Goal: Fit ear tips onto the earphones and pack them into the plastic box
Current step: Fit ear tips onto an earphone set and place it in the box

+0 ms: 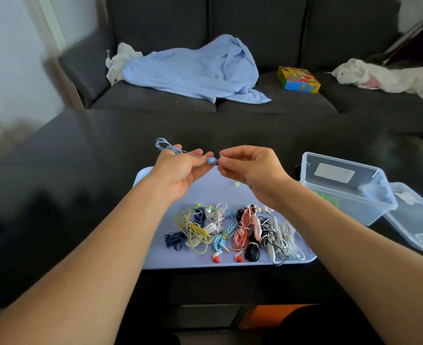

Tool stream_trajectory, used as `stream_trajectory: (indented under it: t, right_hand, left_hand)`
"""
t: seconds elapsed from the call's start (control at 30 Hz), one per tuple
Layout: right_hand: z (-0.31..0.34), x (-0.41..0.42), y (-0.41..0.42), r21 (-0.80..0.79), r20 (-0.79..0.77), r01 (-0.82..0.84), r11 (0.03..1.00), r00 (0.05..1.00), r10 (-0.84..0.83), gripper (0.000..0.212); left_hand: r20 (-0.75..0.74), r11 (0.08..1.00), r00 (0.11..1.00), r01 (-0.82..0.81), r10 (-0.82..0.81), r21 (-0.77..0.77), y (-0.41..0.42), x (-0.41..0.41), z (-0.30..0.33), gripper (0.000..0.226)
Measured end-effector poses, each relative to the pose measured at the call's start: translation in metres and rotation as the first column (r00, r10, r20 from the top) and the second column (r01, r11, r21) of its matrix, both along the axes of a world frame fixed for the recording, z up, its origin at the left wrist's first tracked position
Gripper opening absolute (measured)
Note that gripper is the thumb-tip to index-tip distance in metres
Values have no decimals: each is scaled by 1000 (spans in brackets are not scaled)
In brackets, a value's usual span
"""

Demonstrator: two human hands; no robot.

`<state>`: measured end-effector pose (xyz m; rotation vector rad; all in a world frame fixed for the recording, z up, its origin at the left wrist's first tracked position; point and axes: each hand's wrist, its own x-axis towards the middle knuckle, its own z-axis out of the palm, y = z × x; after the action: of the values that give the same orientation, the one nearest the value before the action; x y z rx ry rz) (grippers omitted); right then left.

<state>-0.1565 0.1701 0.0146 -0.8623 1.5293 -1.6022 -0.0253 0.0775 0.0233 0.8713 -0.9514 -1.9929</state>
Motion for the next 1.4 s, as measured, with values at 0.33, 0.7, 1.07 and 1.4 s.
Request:
stream_trajectory:
  t: [0.33,0.7,1.07,1.4]
  right_hand:
    - [0,4,1,-1,32,34,999,999,-33,13]
    - [-4,1,-1,28,-131,22,999,991,-18,15]
    - [-9,-5,-2,37,-186,47,998,982,-39,15]
    - [-5,-11,2,-48,210,-25,999,977,35,23]
  left_hand:
    - [146,987,989,6,18,-162,4,-9,-6,49]
    - [161,990,985,77,-58,-116,5,-4,-2,51]
    - [208,978,977,94,-53,-188,7,-5,-3,39]
    - [169,976,983,110,-78,-190,4,-3,-4,40]
